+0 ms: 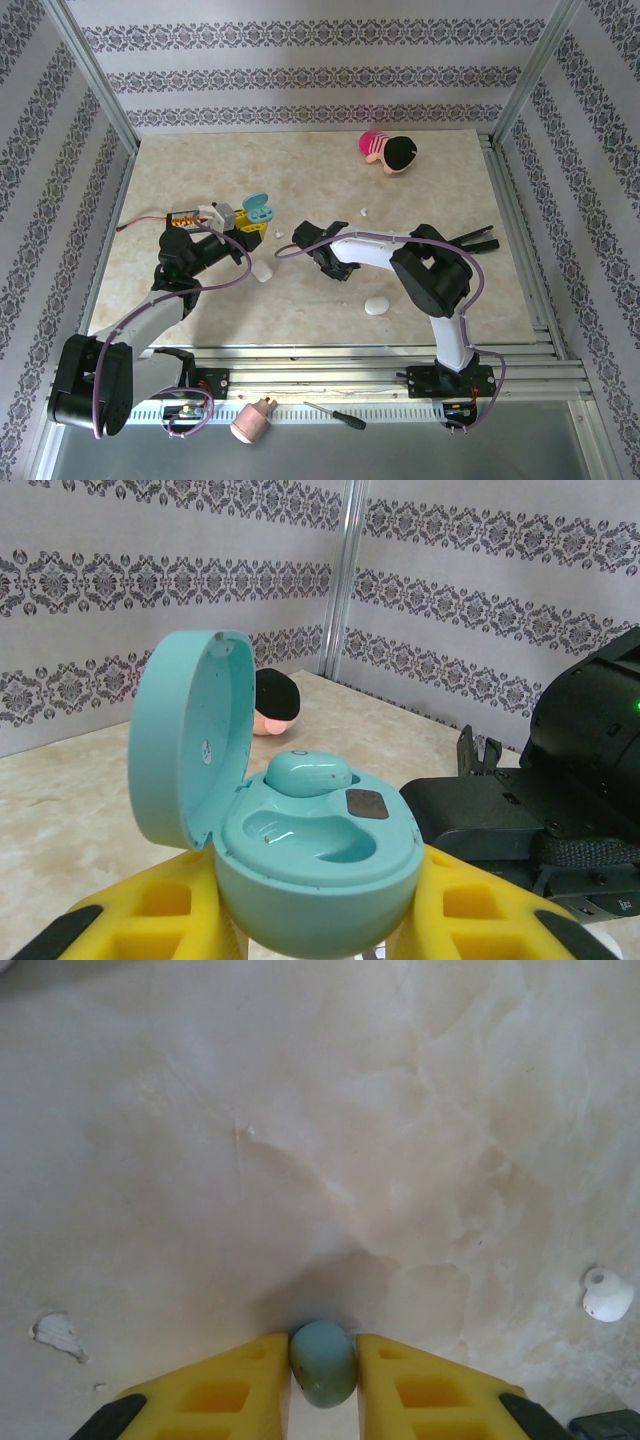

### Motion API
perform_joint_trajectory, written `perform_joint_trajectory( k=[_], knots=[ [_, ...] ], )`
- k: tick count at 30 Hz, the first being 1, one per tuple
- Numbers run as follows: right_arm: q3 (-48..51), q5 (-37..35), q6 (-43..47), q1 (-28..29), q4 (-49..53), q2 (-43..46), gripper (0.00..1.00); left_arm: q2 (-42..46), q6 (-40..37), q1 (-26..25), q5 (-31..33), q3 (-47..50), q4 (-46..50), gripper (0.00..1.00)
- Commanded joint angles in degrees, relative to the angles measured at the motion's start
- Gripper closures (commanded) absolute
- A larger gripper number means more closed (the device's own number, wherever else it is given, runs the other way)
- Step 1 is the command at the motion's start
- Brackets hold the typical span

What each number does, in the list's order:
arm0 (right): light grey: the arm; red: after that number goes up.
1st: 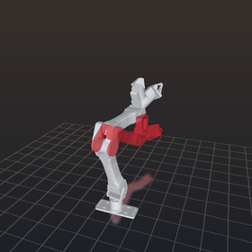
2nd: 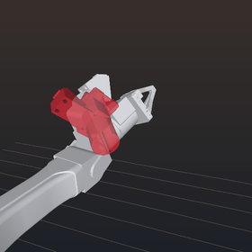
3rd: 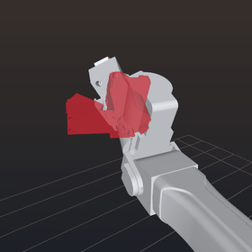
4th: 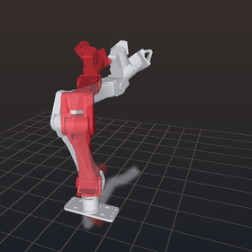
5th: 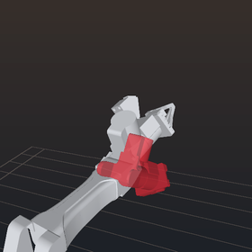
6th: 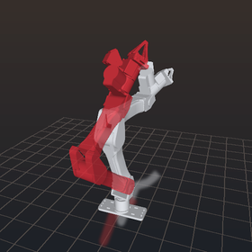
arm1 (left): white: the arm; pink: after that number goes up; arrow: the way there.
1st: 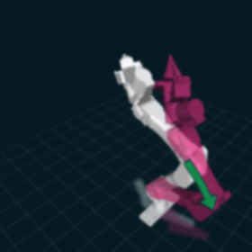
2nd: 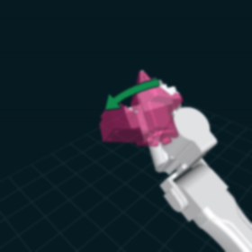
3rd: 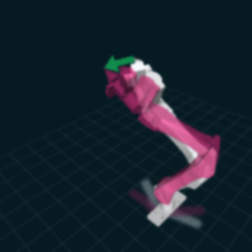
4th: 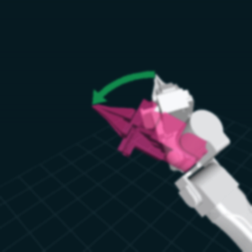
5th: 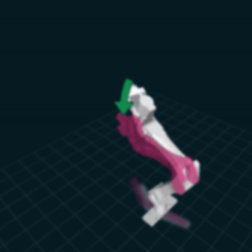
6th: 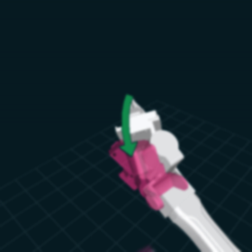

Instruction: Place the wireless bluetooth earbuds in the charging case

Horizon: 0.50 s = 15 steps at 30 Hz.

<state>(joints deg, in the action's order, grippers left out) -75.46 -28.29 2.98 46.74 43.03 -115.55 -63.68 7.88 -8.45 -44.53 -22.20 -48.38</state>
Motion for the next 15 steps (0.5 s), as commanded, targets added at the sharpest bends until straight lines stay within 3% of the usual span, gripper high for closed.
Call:
perform_joint_trajectory(
  k=[1,6,15],
  knots=[
    [1.06,-1.57,-0.87,-0.42,-0.38,-0.38,0.8,0.4,-0.85,0.74,-0.44,0.05,-1.01,0.73],
    [1.75,2.34,-2.34,-1.05,-1.14,4.56,0.82,0.18,-1.16,0.83,-0.99,0.01,-1.14,0.73],
    [7.85,22.52,-10.92,-7.73,-5.92,22.55,0.83,-4.85,0.62,0.41,-2.51,-0.81,-7.92,0.74]
  ],
)
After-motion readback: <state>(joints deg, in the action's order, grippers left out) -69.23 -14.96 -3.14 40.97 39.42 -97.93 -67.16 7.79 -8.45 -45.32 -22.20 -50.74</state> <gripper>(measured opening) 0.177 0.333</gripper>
